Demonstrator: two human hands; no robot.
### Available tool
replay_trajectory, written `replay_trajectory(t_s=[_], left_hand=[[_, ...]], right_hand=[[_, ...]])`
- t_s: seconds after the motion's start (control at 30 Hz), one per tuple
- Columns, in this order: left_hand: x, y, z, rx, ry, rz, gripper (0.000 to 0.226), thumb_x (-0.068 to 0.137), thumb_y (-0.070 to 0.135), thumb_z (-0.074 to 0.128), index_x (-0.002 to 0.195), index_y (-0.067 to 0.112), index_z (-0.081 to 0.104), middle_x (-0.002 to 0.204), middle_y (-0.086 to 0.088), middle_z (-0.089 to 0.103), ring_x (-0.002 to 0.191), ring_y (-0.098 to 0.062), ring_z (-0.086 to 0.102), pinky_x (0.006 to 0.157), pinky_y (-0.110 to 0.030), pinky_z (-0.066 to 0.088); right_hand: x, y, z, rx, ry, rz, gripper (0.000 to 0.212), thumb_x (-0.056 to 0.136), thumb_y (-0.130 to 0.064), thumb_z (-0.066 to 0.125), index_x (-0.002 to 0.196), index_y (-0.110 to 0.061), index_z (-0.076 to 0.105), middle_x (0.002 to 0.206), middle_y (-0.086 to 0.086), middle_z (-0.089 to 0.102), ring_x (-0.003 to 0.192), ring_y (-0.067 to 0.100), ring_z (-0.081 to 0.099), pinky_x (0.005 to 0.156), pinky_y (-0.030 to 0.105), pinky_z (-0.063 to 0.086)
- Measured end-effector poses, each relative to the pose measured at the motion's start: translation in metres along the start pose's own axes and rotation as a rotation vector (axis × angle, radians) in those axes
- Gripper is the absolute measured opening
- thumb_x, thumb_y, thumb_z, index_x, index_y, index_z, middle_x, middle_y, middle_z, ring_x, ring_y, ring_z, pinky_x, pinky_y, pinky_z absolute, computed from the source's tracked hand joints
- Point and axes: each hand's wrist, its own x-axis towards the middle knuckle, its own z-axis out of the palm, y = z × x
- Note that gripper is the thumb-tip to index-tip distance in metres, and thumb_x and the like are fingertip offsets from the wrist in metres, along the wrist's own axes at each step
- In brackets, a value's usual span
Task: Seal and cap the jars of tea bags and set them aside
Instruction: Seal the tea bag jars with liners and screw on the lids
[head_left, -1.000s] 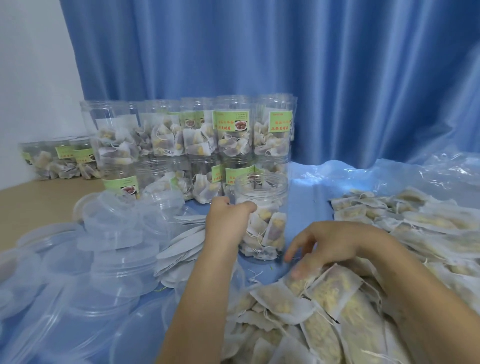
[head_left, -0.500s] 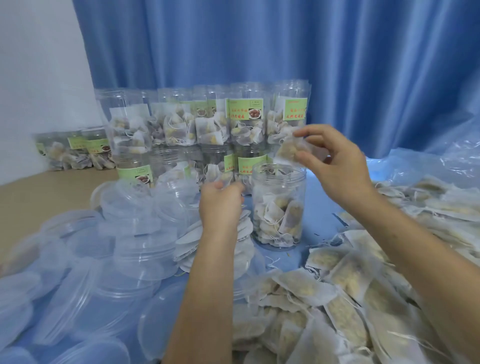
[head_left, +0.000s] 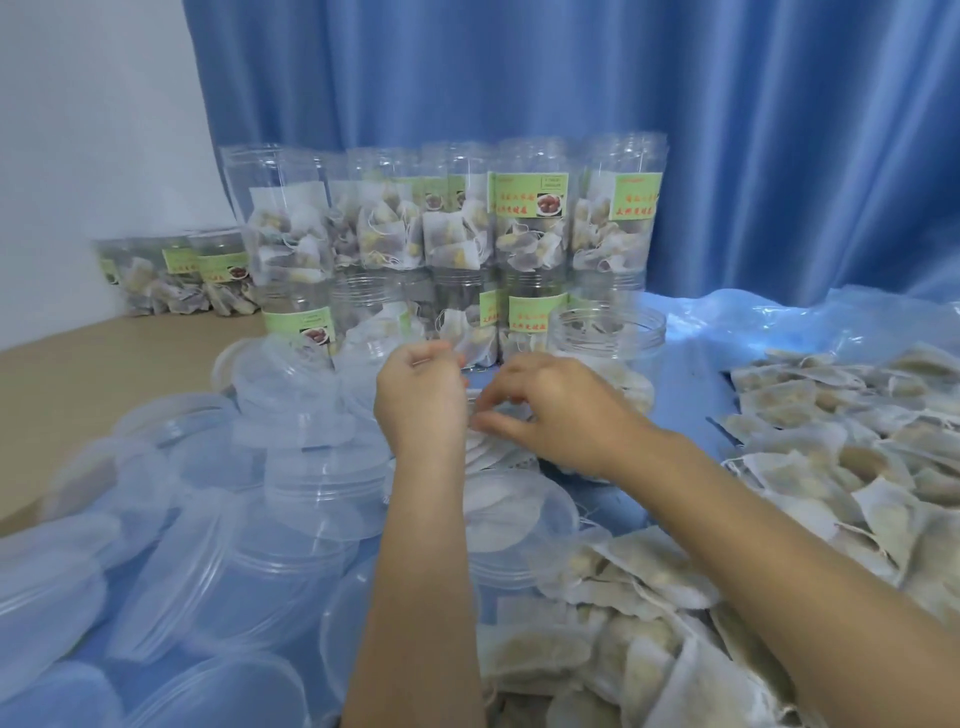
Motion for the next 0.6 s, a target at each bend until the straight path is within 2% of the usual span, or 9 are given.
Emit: replay_trajectory(t_s=[0.1, 0.17, 0.27, 0.33, 0.4, 0.5, 0.53, 0.6], left_hand=[[0.003, -0.007, -0.007, 0.057, 0.047, 0.020, 0.022, 0.080, 0.008, 0.057, 0.068, 0.026, 0.059, 0.072, 0.007, 0.065, 0.076, -0.021, 0.062, 0.083, -0.040, 0.052], [0.006, -0.010, -0.011, 0.085, 0.102, 0.034, 0.020, 0.080, 0.010, 0.058, 0.070, 0.028, 0.059, 0.075, 0.007, 0.065, 0.078, -0.019, 0.062, 0.081, -0.036, 0.051], [0.007, -0.014, -0.015, 0.134, 0.181, 0.061, 0.016, 0.082, 0.011, 0.055, 0.077, 0.025, 0.060, 0.080, 0.007, 0.065, 0.072, -0.012, 0.058, 0.067, -0.020, 0.039], [0.006, -0.016, -0.016, 0.203, 0.219, 0.067, 0.013, 0.084, 0.011, 0.054, 0.086, 0.022, 0.061, 0.075, 0.010, 0.058, 0.064, -0.006, 0.049, 0.057, -0.014, 0.030], [0.006, -0.019, -0.017, 0.263, 0.232, 0.059, 0.015, 0.086, 0.011, 0.052, 0.094, 0.019, 0.061, 0.077, 0.009, 0.055, 0.067, -0.010, 0.047, 0.056, -0.012, 0.031], [0.005, -0.019, -0.019, 0.367, 0.233, 0.069, 0.023, 0.088, 0.012, 0.049, 0.108, 0.013, 0.059, 0.092, 0.003, 0.060, 0.083, -0.018, 0.049, 0.072, -0.024, 0.035], [0.004, -0.018, -0.020, 0.413, 0.235, 0.091, 0.024, 0.088, 0.013, 0.048, 0.110, 0.012, 0.057, 0.099, -0.001, 0.062, 0.088, -0.021, 0.051, 0.072, -0.026, 0.034], [0.002, -0.015, -0.021, 0.522, 0.255, 0.154, 0.024, 0.089, 0.014, 0.049, 0.112, 0.012, 0.055, 0.112, -0.007, 0.061, 0.097, -0.025, 0.054, 0.070, -0.029, 0.032]], right_hand=[[-0.005, 0.001, 0.015, -0.005, 0.009, 0.029, 0.035, 0.092, -0.043, 0.054, 0.120, -0.023, 0.063, 0.116, -0.003, 0.057, 0.111, 0.014, 0.050, 0.088, 0.030, 0.043], [-0.006, 0.004, 0.018, -0.053, 0.016, 0.025, 0.048, 0.092, -0.045, 0.051, 0.136, -0.025, 0.049, 0.129, -0.003, 0.049, 0.120, 0.014, 0.043, 0.093, 0.030, 0.041], [-0.005, 0.004, 0.023, -0.071, -0.005, 0.055, 0.053, 0.093, -0.049, 0.047, 0.141, -0.029, 0.040, 0.138, -0.004, 0.039, 0.122, 0.014, 0.041, 0.092, 0.028, 0.039], [-0.006, 0.002, 0.026, -0.085, -0.101, 0.060, 0.049, 0.093, -0.051, 0.044, 0.137, -0.029, 0.046, 0.136, -0.002, 0.044, 0.121, 0.017, 0.046, 0.093, 0.030, 0.039], [-0.008, 0.001, 0.029, -0.101, -0.171, 0.050, 0.047, 0.093, -0.053, 0.044, 0.133, -0.028, 0.050, 0.125, 0.001, 0.053, 0.114, 0.020, 0.051, 0.090, 0.032, 0.043], [-0.010, 0.003, 0.030, -0.063, -0.180, 0.107, 0.059, 0.092, -0.054, 0.044, 0.143, -0.025, 0.033, 0.121, 0.004, 0.054, 0.114, 0.023, 0.050, 0.086, 0.036, 0.044], [-0.010, 0.003, 0.032, -0.077, -0.179, 0.120, 0.059, 0.094, -0.053, 0.041, 0.143, -0.022, 0.032, 0.120, 0.005, 0.053, 0.112, 0.024, 0.050, 0.084, 0.036, 0.044], [-0.012, 0.002, 0.037, -0.135, -0.210, 0.138, 0.051, 0.096, -0.051, 0.034, 0.133, -0.016, 0.042, 0.114, 0.007, 0.050, 0.107, 0.027, 0.050, 0.083, 0.036, 0.044]])
